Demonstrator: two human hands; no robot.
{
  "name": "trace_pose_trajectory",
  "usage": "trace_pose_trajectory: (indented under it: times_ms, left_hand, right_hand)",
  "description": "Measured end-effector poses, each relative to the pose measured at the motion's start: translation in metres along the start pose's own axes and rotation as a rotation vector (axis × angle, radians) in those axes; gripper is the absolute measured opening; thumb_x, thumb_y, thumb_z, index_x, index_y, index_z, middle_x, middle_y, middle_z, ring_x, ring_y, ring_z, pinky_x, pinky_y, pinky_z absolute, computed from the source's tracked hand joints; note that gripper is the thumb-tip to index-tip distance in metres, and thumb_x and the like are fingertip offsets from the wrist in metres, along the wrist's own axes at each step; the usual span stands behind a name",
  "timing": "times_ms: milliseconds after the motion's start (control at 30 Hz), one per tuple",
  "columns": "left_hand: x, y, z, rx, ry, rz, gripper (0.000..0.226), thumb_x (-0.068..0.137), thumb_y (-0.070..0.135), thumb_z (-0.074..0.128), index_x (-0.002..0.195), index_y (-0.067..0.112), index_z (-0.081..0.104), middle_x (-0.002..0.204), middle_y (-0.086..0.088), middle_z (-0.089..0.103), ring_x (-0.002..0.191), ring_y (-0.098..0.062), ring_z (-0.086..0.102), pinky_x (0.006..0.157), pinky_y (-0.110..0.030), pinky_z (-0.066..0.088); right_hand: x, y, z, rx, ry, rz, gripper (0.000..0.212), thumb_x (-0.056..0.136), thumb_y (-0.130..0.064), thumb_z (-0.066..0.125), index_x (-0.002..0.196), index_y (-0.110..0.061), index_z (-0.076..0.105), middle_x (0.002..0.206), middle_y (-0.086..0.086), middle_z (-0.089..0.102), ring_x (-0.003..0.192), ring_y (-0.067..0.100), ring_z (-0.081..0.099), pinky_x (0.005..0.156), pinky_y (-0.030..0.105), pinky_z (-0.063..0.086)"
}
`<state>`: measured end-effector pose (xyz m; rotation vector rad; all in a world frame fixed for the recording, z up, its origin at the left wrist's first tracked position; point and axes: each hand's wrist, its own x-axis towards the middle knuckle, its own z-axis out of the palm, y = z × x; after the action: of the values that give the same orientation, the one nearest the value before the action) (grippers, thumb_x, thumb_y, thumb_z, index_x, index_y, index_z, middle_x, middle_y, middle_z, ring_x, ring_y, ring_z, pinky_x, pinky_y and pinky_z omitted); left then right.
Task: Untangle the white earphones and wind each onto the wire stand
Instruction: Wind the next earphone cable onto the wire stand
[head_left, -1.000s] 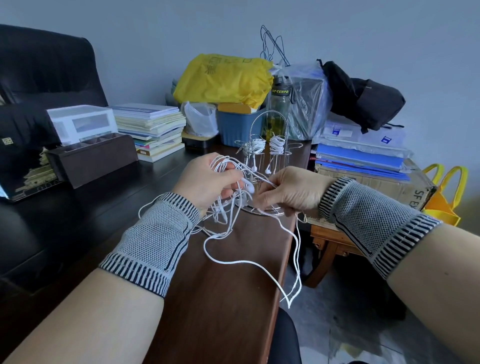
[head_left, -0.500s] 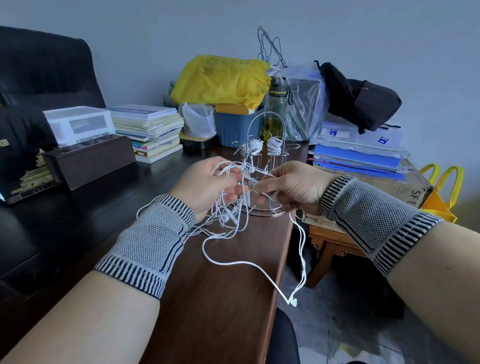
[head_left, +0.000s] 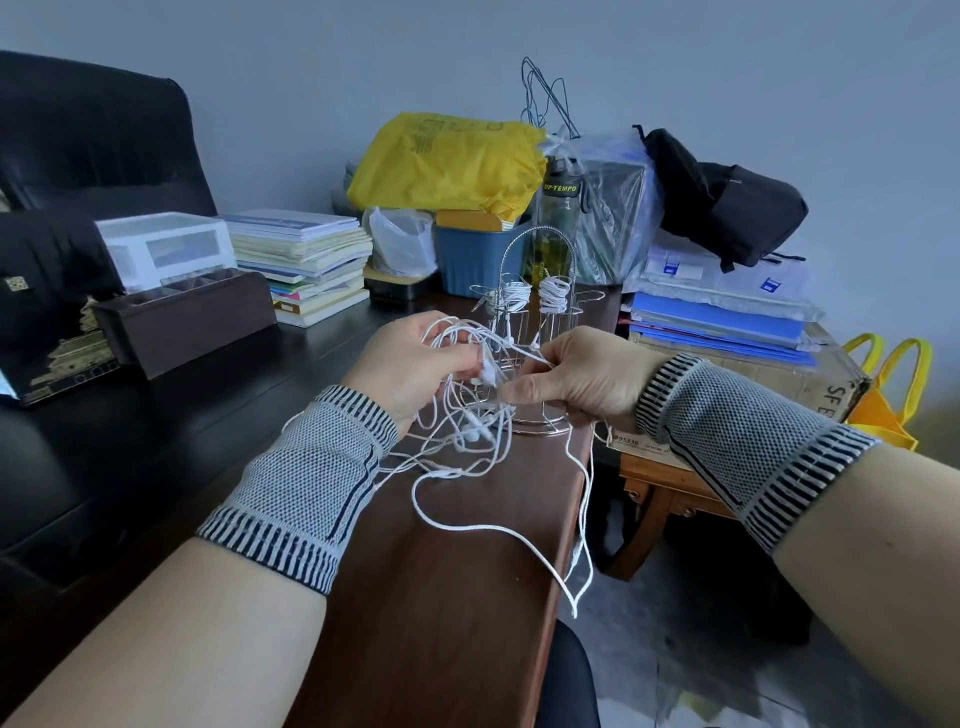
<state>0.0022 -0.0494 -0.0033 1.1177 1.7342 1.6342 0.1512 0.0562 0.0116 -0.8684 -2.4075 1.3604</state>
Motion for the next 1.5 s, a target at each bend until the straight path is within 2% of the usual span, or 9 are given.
trace_pose_trajectory:
  times_ms: [167, 300, 400, 600, 767, 1000, 1233, 1400, 1500]
  left_hand:
    - [0.002, -0.001, -0.001, -0.031, 0.029, -0.039, 0.024, 0.084, 0.003, 0.067, 0.075, 0.024, 0.073, 0.08, -0.003, 0.07, 0.076, -0.014, 0.066, 0.066, -0.027, 0.044]
    - [-0.001, 0.003, 0.001, -0.037, -0.013, -0.04, 0.02, 0.084, -0.003, 0.065, 0.079, 0.015, 0.071, 0.068, 0.004, 0.07, 0.081, -0.018, 0.071, 0.054, -0.017, 0.044]
    - [-0.003, 0.006, 0.001, -0.047, -0.044, -0.08, 0.013, 0.084, -0.001, 0.067, 0.079, 0.011, 0.069, 0.067, 0.001, 0.068, 0.077, -0.016, 0.07, 0.05, -0.017, 0.044]
    - [-0.006, 0.007, 0.004, -0.058, -0.086, -0.126, 0.011, 0.085, 0.002, 0.069, 0.079, 0.01, 0.065, 0.068, -0.004, 0.069, 0.069, -0.015, 0.07, 0.056, -0.023, 0.047]
    - [-0.007, 0.007, 0.004, -0.044, -0.122, -0.128, 0.012, 0.088, 0.003, 0.067, 0.079, 0.011, 0.063, 0.071, -0.005, 0.07, 0.067, -0.013, 0.071, 0.055, -0.021, 0.052]
    - [-0.008, 0.006, 0.002, -0.06, -0.151, -0.121, 0.014, 0.091, 0.002, 0.061, 0.078, 0.007, 0.064, 0.078, -0.012, 0.071, 0.066, -0.012, 0.071, 0.057, -0.021, 0.055]
    - [-0.007, 0.005, 0.003, -0.018, -0.199, -0.102, 0.018, 0.094, 0.005, 0.058, 0.077, 0.006, 0.065, 0.067, -0.005, 0.07, 0.067, -0.012, 0.069, 0.057, -0.02, 0.056]
    - [-0.006, 0.003, 0.003, 0.035, -0.223, -0.078, 0.019, 0.096, 0.008, 0.056, 0.077, 0.007, 0.06, 0.076, -0.007, 0.069, 0.07, -0.014, 0.067, 0.06, -0.02, 0.055]
    - [-0.006, 0.002, 0.003, 0.059, -0.209, -0.068, 0.017, 0.096, 0.012, 0.056, 0.08, 0.01, 0.063, 0.088, -0.006, 0.071, 0.074, -0.009, 0.071, 0.06, -0.019, 0.054]
  right_hand:
    - [0.001, 0.007, -0.01, 0.04, 0.02, 0.062, 0.032, 0.079, -0.024, 0.077, 0.06, -0.007, 0.058, 0.049, 0.004, 0.048, 0.038, 0.014, 0.03, 0.035, 0.018, 0.026]
    - [0.002, 0.002, -0.012, 0.121, 0.201, 0.017, 0.021, 0.086, -0.02, 0.069, 0.079, -0.001, 0.072, 0.07, 0.007, 0.07, 0.034, 0.009, 0.035, 0.035, 0.017, 0.028]
    - [0.004, -0.002, -0.012, 0.235, 0.305, 0.005, 0.026, 0.091, -0.021, 0.061, 0.073, -0.005, 0.072, 0.075, 0.007, 0.072, 0.032, 0.01, 0.035, 0.043, 0.024, 0.03]
    - [0.006, -0.006, -0.007, 0.284, 0.237, -0.031, 0.01, 0.085, -0.01, 0.067, 0.082, -0.002, 0.072, 0.073, 0.01, 0.065, 0.037, 0.013, 0.031, 0.046, 0.028, 0.028]
    - [0.004, -0.007, -0.002, 0.196, 0.125, -0.061, 0.015, 0.083, 0.0, 0.066, 0.077, -0.014, 0.067, 0.038, -0.009, 0.045, 0.039, 0.013, 0.027, 0.046, 0.025, 0.023]
    - [0.009, -0.008, 0.001, 0.107, 0.133, -0.138, 0.013, 0.08, -0.005, 0.073, 0.091, -0.013, 0.071, 0.061, 0.002, 0.047, 0.043, 0.014, 0.032, 0.039, 0.022, 0.03]
    - [0.009, -0.008, 0.0, 0.076, 0.124, -0.118, 0.014, 0.078, -0.006, 0.076, 0.072, -0.015, 0.066, 0.062, 0.0, 0.054, 0.043, 0.016, 0.037, 0.041, 0.023, 0.034]
    - [0.007, -0.006, -0.001, 0.224, 0.085, -0.027, 0.015, 0.079, 0.0, 0.072, 0.072, -0.008, 0.061, 0.051, 0.004, 0.042, 0.043, 0.016, 0.03, 0.047, 0.026, 0.029]
    - [0.005, -0.007, -0.002, 0.371, 0.118, 0.051, 0.015, 0.079, 0.004, 0.069, 0.073, -0.006, 0.059, 0.051, 0.004, 0.047, 0.042, 0.012, 0.025, 0.042, 0.022, 0.03]
